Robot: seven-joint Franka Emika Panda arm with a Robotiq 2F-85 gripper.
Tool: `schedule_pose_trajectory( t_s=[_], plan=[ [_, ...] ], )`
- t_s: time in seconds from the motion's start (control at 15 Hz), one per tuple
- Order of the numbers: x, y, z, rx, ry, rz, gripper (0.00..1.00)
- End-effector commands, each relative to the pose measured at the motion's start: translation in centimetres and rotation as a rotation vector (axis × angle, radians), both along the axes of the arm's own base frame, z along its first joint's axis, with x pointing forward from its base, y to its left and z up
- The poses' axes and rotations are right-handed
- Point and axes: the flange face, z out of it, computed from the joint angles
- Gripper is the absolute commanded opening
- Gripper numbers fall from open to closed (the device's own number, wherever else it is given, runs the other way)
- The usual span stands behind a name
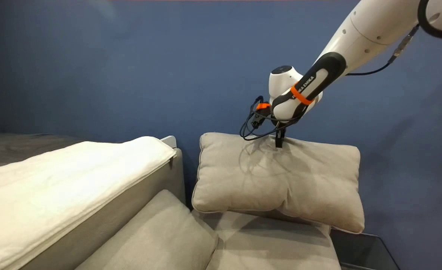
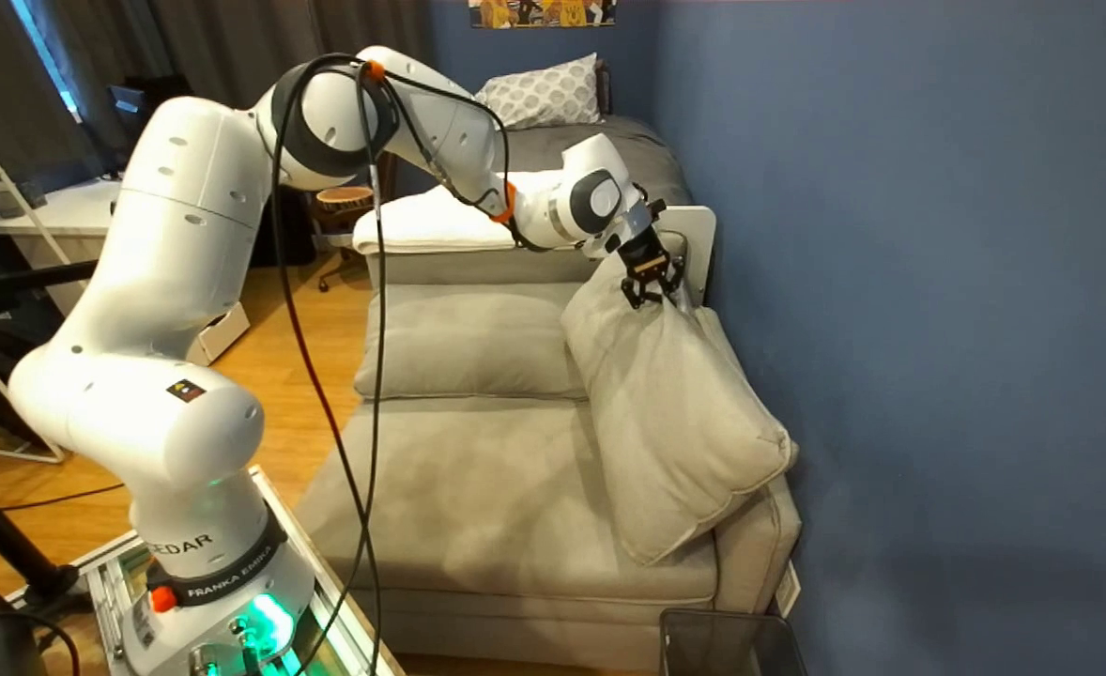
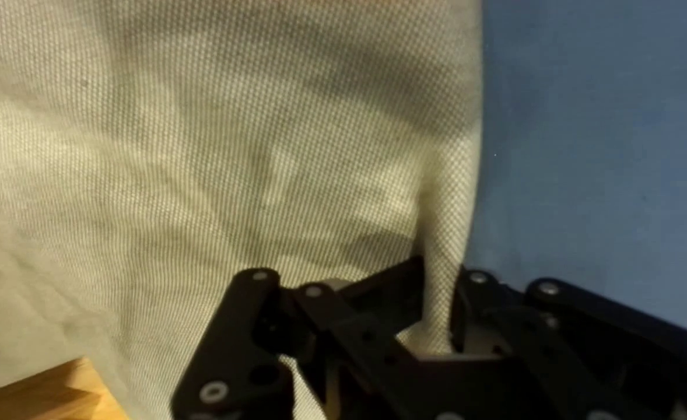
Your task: Move the pillow on the right behind
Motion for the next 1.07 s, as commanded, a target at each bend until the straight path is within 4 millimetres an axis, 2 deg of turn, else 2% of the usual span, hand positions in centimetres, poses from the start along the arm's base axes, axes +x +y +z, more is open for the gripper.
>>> schedule_pose_trajectory(
  t_s=[0.0,0.07,0.13,0.2,0.33,0.67,0.73,0.8,0.93,1.0],
  plan=[
    [3.6,1.9,3.3,-0.08,-0.148,-0.039,0.01],
    [4.2,2.6,2.7,-0.088,-0.16,-0.039,0.01],
    [4.5,2.7,1.1,-0.099,-0.164,-0.074,0.01],
    [5.4,3.8,1.3,-0.136,-0.182,-0.04,0.01],
    [6.6,4.6,-1.4,-0.163,-0.185,-0.048,0.01],
    [9.1,8.0,-6.1,-0.204,-0.224,0.028,0.01],
    [9.6,7.9,-7.2,-0.209,-0.255,0.005,0.01],
    [9.8,8.9,-6.9,-0.233,-0.267,0.046,0.01],
    [10.9,9.1,-5.9,-0.26,-0.351,0.033,0.01],
    [10.6,8.7,-3.7,-0.282,-0.385,0.061,0.01]
  ],
)
